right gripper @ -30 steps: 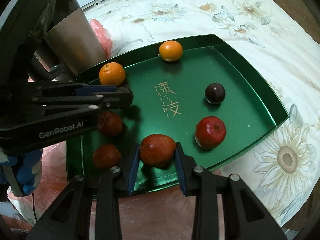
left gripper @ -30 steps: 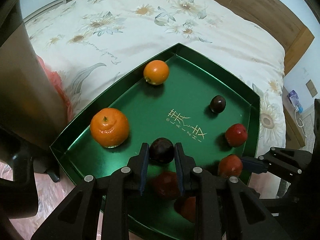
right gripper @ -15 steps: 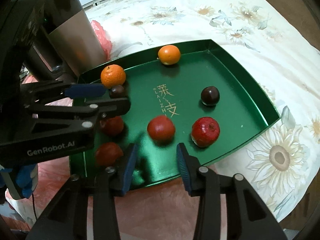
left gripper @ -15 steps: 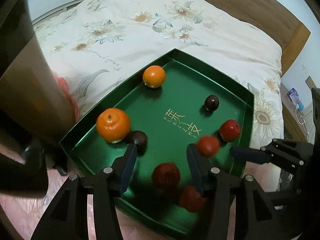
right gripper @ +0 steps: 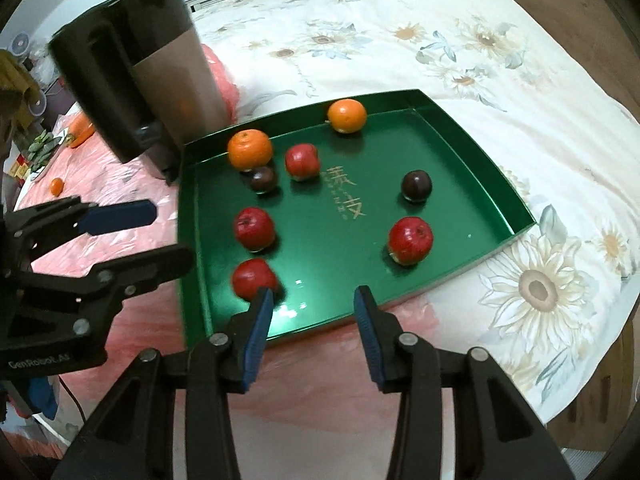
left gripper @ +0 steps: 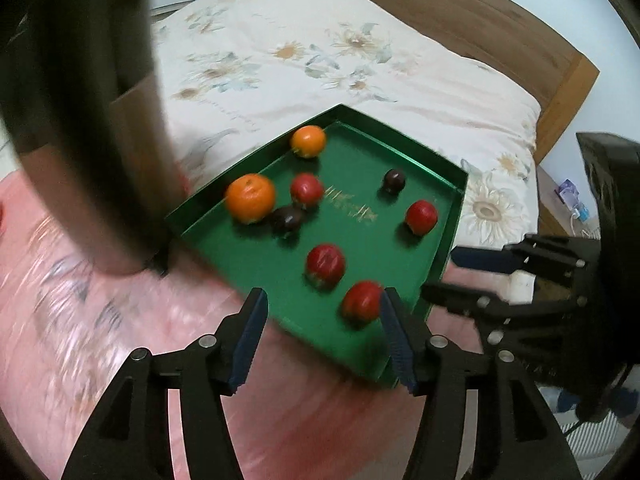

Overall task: Organize fruits
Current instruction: 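Move both open tools back toward the remaining oranges on the pink sheet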

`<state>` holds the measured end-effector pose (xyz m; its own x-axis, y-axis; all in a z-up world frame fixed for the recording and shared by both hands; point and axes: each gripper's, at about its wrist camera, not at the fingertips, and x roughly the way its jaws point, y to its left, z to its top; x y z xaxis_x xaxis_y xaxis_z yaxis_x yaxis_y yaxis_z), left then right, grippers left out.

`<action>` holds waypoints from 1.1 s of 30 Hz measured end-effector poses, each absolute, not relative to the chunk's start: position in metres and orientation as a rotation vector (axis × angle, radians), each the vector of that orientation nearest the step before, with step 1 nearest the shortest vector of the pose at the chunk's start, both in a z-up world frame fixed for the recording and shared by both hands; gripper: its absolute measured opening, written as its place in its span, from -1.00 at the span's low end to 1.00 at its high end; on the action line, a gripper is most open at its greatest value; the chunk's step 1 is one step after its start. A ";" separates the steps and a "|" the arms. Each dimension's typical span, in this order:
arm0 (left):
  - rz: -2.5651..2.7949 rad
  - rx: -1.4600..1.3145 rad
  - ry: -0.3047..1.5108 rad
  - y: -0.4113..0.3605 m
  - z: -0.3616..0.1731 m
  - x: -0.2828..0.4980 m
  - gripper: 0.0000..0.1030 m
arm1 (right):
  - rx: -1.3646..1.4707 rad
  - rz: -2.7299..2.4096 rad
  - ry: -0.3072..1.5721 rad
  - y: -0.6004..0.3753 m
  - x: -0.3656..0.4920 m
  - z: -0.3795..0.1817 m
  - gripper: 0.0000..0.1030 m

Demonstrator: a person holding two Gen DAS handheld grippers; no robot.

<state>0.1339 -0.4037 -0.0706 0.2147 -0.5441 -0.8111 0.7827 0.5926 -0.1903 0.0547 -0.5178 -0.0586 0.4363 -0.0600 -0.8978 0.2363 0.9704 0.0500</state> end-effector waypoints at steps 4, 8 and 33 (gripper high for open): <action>-0.898 0.258 1.000 -0.372 -0.064 0.135 0.04 | 0.168 -0.167 1.105 -0.500 0.053 -0.051 0.04; -0.834 0.239 1.005 -0.343 -0.056 0.144 0.15 | 0.149 -0.129 1.115 -0.476 0.057 -0.047 0.04; -0.438 0.098 1.066 -0.140 -0.054 0.178 0.16 | 0.035 0.150 1.129 -0.307 0.113 -0.033 0.20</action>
